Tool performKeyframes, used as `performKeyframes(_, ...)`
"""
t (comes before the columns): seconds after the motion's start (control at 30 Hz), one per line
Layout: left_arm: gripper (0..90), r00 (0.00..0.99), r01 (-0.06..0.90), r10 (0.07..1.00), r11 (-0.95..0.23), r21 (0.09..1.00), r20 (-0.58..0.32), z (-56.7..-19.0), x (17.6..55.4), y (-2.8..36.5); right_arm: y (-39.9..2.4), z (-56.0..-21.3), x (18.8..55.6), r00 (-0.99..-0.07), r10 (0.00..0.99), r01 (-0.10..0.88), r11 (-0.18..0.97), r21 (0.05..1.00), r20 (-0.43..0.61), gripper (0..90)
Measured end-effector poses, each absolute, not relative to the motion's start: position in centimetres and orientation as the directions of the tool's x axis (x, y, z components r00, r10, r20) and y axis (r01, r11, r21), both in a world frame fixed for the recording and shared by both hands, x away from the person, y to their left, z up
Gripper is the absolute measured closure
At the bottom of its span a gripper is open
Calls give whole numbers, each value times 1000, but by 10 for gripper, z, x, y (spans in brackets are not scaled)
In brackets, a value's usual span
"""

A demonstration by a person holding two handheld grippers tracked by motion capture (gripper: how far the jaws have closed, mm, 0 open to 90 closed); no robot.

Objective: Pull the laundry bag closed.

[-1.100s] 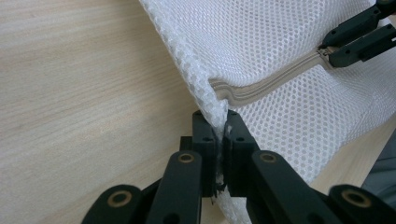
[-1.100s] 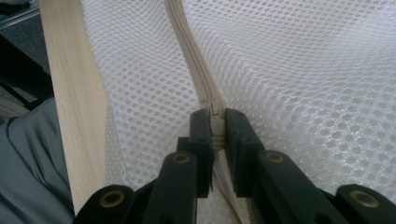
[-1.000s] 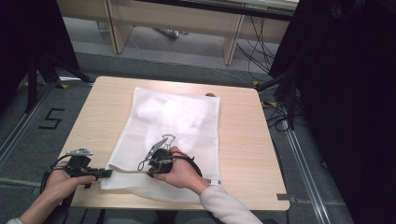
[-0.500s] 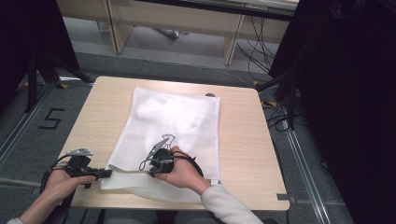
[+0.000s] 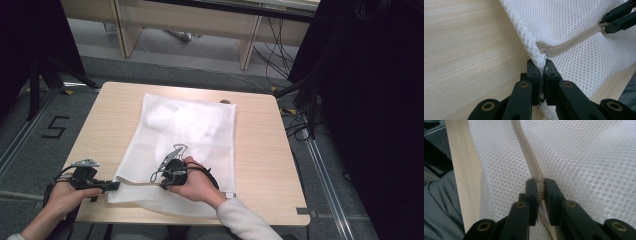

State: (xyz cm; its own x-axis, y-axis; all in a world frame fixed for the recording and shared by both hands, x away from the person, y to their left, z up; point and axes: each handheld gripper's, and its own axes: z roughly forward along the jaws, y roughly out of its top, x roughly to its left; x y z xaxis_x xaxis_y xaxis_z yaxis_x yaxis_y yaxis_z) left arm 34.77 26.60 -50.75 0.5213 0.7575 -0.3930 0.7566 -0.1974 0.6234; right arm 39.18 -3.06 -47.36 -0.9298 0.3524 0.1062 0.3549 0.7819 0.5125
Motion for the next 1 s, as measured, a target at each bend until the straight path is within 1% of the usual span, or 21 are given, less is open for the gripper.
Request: performKeyframes(1.0,848,515,760,760,-192,620,-396,-508,348,266,-42,-471,393,-927,360,360,779,514,105,827)
